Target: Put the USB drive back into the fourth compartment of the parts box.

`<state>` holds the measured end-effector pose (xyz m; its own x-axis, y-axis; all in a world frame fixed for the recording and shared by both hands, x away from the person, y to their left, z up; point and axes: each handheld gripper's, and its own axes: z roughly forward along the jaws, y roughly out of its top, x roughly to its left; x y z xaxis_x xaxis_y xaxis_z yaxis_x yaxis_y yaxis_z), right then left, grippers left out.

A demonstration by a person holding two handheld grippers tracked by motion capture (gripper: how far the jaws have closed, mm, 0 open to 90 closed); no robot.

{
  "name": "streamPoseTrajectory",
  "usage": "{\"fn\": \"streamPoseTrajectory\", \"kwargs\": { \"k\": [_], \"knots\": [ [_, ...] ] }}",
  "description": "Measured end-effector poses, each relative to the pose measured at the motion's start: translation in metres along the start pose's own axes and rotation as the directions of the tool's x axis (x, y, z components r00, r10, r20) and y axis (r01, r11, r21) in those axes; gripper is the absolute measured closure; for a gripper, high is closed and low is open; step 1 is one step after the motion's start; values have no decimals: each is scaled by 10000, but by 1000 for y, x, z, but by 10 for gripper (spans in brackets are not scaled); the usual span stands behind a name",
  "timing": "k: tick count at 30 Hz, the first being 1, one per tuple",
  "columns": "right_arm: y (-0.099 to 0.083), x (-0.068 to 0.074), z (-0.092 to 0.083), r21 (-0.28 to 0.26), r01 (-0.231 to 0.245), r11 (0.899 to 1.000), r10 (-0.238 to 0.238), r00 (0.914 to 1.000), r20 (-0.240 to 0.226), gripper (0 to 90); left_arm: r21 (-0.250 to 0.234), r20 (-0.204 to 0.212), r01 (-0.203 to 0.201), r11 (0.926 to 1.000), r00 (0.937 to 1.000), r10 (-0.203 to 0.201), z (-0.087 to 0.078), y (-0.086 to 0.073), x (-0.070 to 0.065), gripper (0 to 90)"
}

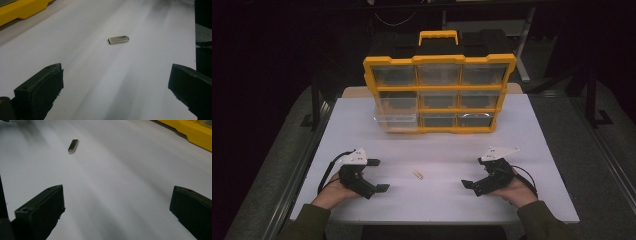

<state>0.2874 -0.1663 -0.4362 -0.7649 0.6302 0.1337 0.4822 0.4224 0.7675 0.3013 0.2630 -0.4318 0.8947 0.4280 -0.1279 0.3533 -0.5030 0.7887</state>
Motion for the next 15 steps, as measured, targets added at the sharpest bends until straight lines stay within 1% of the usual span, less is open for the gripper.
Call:
{"fn": "streamPoseTrajectory", "kwargs": {
  "k": [10, 15],
  "knots": [
    [3, 2, 3, 12, 50, 10000, -50, 9999, -110, 0, -59, -27, 13, 10000, 10000, -13, -1, 0, 0, 0],
    [5, 3, 5, 21, 88, 10000, -88, 9998, -158, 0, -28, 21, -52, 10000, 10000, 52, 0, 0, 0, 0]
  ]
}}
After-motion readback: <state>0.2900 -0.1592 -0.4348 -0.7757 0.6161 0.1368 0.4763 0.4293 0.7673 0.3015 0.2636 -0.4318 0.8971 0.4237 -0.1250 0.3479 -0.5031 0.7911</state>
